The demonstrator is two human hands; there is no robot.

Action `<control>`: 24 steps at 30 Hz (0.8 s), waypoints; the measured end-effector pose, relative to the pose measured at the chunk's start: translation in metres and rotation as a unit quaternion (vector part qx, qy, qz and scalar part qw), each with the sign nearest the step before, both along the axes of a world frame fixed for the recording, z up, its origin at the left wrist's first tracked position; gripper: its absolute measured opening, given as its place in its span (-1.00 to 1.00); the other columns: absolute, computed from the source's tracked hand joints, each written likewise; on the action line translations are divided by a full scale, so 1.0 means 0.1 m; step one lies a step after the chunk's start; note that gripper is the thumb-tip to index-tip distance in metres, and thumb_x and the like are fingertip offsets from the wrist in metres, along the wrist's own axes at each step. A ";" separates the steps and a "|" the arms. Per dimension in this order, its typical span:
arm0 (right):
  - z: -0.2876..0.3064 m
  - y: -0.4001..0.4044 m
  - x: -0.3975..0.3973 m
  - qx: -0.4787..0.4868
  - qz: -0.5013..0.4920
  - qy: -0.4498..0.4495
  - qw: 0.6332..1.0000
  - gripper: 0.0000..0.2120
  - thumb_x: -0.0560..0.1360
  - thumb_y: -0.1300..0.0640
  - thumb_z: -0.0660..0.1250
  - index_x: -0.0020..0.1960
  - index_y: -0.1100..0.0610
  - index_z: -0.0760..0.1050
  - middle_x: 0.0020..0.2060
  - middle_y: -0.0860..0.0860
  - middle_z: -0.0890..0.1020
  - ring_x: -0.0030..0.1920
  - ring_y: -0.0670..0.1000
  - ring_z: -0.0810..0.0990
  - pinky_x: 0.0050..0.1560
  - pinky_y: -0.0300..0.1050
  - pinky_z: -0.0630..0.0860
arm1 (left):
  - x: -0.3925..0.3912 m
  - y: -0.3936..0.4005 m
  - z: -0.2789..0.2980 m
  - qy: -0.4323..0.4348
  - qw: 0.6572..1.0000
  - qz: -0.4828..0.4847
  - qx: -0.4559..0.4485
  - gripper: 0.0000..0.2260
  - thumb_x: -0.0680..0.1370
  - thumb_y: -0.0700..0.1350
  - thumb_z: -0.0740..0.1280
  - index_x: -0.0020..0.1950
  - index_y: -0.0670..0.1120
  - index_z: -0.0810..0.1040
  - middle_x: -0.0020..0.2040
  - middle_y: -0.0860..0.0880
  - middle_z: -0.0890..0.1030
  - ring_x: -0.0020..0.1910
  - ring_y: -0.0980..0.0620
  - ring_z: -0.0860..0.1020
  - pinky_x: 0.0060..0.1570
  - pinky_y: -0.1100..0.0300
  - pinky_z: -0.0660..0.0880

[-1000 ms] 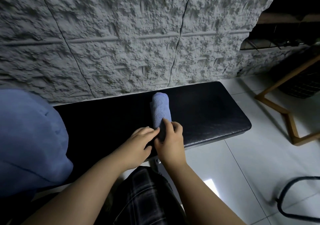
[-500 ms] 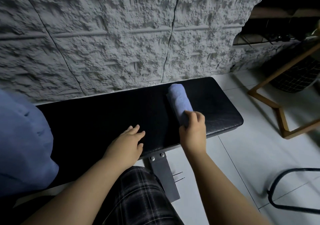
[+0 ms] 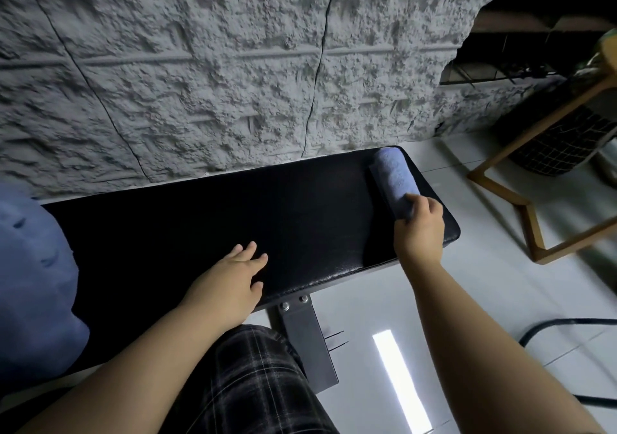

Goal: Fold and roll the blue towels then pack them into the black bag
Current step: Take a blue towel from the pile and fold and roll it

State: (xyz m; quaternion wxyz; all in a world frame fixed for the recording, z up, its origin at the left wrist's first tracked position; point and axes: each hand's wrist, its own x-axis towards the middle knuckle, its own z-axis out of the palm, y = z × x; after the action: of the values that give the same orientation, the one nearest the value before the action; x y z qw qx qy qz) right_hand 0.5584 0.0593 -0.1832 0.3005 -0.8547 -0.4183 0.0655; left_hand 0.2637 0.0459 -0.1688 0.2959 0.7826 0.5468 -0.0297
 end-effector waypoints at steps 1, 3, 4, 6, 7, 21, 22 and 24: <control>0.00 0.01 0.06 -0.001 -0.002 -0.002 1.000 -0.54 0.39 0.42 0.13 0.24 0.17 0.46 0.27 0.18 0.39 0.21 0.22 0.40 0.11 -0.14 0.27 | 0.00 -0.01 -0.01 0.001 1.000 -0.003 0.002 -0.54 0.63 -0.06 0.12 0.51 0.09 0.09 0.54 0.12 -0.07 0.50 0.15 -0.13 0.35 0.26 0.18; 0.00 0.04 0.16 -0.003 -0.004 -0.007 1.000 -0.53 0.38 0.43 0.13 0.24 0.17 0.47 0.27 0.19 0.39 0.23 0.22 0.38 0.16 -0.13 0.27 | -0.01 -0.03 -0.02 0.002 1.000 -0.006 0.005 -0.53 0.63 -0.05 0.13 0.52 0.10 0.07 0.54 0.13 -0.09 0.50 0.15 -0.15 0.36 0.26 0.17; 0.00 0.05 0.21 -0.002 -0.002 -0.013 1.000 -0.52 0.38 0.43 0.13 0.24 0.17 0.47 0.27 0.20 0.40 0.24 0.23 0.38 0.19 -0.11 0.28 | -0.01 -0.03 -0.02 0.003 1.000 -0.008 0.006 -0.52 0.62 -0.05 0.13 0.52 0.10 0.07 0.54 0.13 -0.09 0.50 0.15 -0.15 0.36 0.25 0.17; -0.01 0.08 0.30 0.004 0.004 -0.034 0.999 -0.51 0.36 0.45 0.14 0.24 0.18 0.48 0.25 0.21 0.42 0.21 0.27 0.39 0.19 -0.02 0.32 | -0.03 -0.03 -0.03 0.004 1.000 -0.010 0.006 -0.52 0.62 -0.05 0.13 0.52 0.12 0.06 0.54 0.14 -0.10 0.50 0.16 -0.16 0.36 0.24 0.19; -0.01 0.09 0.33 0.004 0.004 -0.045 0.999 -0.50 0.36 0.46 0.13 0.24 0.18 0.49 0.25 0.21 0.43 0.19 0.29 0.39 0.17 0.01 0.33 | -0.04 -0.03 -0.03 0.003 1.000 -0.011 0.006 -0.52 0.62 -0.05 0.13 0.52 0.12 0.06 0.53 0.15 -0.10 0.50 0.16 -0.16 0.35 0.24 0.20; 0.10 0.20 0.47 -0.112 -0.003 -0.109 0.988 -0.49 0.42 0.35 0.15 0.34 0.09 0.33 0.44 0.04 0.29 0.45 0.13 0.14 0.43 0.13 0.03 | -0.04 -0.03 -0.03 0.012 1.000 -0.021 0.005 -0.51 0.62 -0.04 0.13 0.52 0.14 0.03 0.53 0.17 -0.13 0.49 0.19 -0.18 0.32 0.26 0.22; 0.11 0.21 0.47 -0.107 0.000 -0.110 0.988 -0.49 0.40 0.34 0.17 0.34 0.10 0.34 0.43 0.06 0.31 0.44 0.13 0.16 0.41 0.12 0.06 | -0.04 -0.03 -0.03 0.012 1.000 -0.022 0.006 -0.51 0.62 -0.04 0.13 0.52 0.14 0.03 0.53 0.17 -0.14 0.49 0.19 -0.18 0.32 0.26 0.22; 0.14 0.20 0.49 -0.095 0.007 -0.122 0.988 -0.50 0.38 0.31 0.23 0.31 0.11 0.36 0.38 0.08 0.36 0.39 0.15 0.23 0.35 0.08 0.15 | -0.04 -0.03 -0.03 0.013 1.000 -0.020 0.006 -0.51 0.62 -0.04 0.13 0.52 0.14 0.03 0.53 0.17 -0.14 0.49 0.19 -0.18 0.33 0.25 0.22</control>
State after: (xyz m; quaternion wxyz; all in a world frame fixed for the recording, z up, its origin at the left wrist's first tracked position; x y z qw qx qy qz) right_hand 0.6072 0.0795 -0.1692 0.1639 -0.8783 -0.4491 0.0025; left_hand 0.2595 0.0427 -0.1717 0.2837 0.7947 0.5349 -0.0427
